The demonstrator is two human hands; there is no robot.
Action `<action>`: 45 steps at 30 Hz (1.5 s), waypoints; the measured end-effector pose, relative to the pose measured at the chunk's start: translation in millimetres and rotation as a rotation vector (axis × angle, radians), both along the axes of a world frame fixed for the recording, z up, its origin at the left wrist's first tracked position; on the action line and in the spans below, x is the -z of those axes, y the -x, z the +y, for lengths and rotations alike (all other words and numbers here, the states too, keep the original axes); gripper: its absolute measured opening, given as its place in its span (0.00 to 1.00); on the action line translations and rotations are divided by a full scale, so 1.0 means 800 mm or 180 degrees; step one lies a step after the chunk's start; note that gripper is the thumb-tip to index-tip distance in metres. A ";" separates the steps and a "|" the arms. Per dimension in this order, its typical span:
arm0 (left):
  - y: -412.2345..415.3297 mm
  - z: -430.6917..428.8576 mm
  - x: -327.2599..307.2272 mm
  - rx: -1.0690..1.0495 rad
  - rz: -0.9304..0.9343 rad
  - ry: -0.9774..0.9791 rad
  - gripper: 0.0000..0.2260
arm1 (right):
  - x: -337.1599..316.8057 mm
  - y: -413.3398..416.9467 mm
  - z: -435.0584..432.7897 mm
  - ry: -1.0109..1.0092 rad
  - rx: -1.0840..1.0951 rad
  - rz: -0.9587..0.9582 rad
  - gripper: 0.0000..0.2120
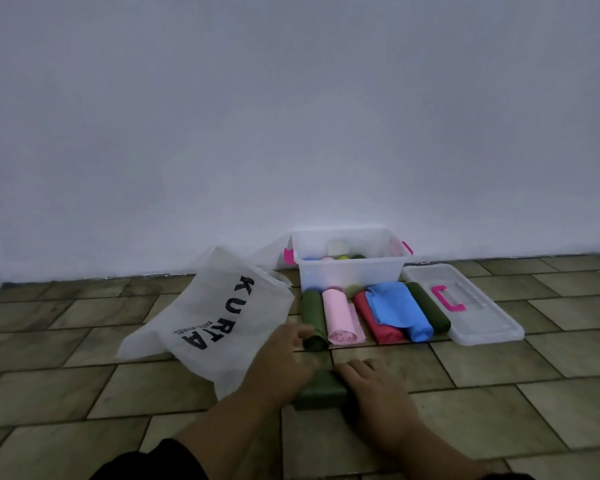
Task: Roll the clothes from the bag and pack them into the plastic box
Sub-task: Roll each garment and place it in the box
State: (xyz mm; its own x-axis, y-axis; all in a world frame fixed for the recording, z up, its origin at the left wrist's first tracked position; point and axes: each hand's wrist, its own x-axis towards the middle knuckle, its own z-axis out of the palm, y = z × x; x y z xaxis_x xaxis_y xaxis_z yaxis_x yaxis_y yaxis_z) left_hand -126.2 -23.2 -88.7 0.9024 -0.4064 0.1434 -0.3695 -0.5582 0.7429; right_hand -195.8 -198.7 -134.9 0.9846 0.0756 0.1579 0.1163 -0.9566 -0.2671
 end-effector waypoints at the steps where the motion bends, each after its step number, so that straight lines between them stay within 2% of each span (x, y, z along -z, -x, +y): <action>1: 0.006 -0.002 0.006 0.0395 -0.0054 -0.0437 0.22 | 0.003 0.002 0.001 -0.0095 -0.0002 -0.0022 0.26; 3: 0.016 -0.007 0.023 0.0859 -0.0202 -0.1021 0.24 | 0.006 0.007 0.003 -0.0334 -0.0022 -0.0038 0.27; 7: 0.024 -0.010 0.045 0.0895 -0.0321 -0.1535 0.23 | 0.004 0.018 -0.003 -0.0800 0.0134 0.0066 0.29; 11: 0.023 -0.008 0.050 0.0930 -0.0346 -0.1635 0.23 | -0.004 0.023 -0.014 -0.1058 0.0413 0.0196 0.27; 15: 0.020 -0.011 0.047 0.0948 -0.0208 -0.1650 0.24 | -0.009 0.026 -0.007 -0.0842 0.0393 0.0087 0.25; 18: 0.014 -0.009 0.035 0.0908 0.0316 -0.1375 0.35 | -0.006 0.026 -0.002 -0.0965 0.0358 0.0166 0.26; 21: 0.014 -0.001 0.019 0.0671 0.0075 -0.1383 0.45 | -0.011 0.023 -0.006 -0.1242 0.0572 0.0296 0.26; 23: 0.018 0.002 0.016 0.0638 -0.0357 -0.1377 0.39 | -0.015 0.021 -0.008 -0.1183 0.0573 0.0454 0.22; 25: 0.022 0.002 0.019 0.0779 -0.0449 -0.1263 0.28 | -0.017 0.022 -0.008 -0.1123 0.0470 0.0555 0.16; 28: 0.023 -0.007 0.027 0.0990 0.0335 -0.1483 0.20 | -0.019 0.026 -0.004 -0.1038 0.0447 0.0568 0.14; 30: 0.017 -0.014 0.028 0.0940 0.0563 -0.1685 0.20 | -0.019 0.027 0.005 -0.0848 0.0584 0.0498 0.19; 34: 0.001 -0.027 0.021 0.1038 0.0599 -0.1919 0.20 | -0.009 0.031 0.052 -0.0508 0.1084 0.0280 0.44; 37: -0.010 -0.036 0.018 0.1213 0.0606 -0.2270 0.21 | 0.001 0.027 0.086 -0.0438 0.1311 0.0399 0.54; 40: -0.015 -0.046 0.013 0.1110 0.0772 -0.2228 0.18 | 0.003 0.011 0.089 -0.0476 0.1492 0.0437 0.54; 45: -0.018 -0.056 0.007 0.0762 0.0936 -0.1883 0.17 | -0.002 -0.007 0.082 -0.0369 0.1651 0.0390 0.48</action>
State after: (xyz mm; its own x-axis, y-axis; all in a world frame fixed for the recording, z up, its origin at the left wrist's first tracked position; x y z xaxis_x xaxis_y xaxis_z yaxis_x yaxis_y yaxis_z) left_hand -111.6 -68.1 -94.4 0.7457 -0.5333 -0.3994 -0.3631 -0.8279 0.4275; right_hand -190.1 -133.1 -133.4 0.8998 -0.4359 0.0182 -0.4015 -0.8438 -0.3562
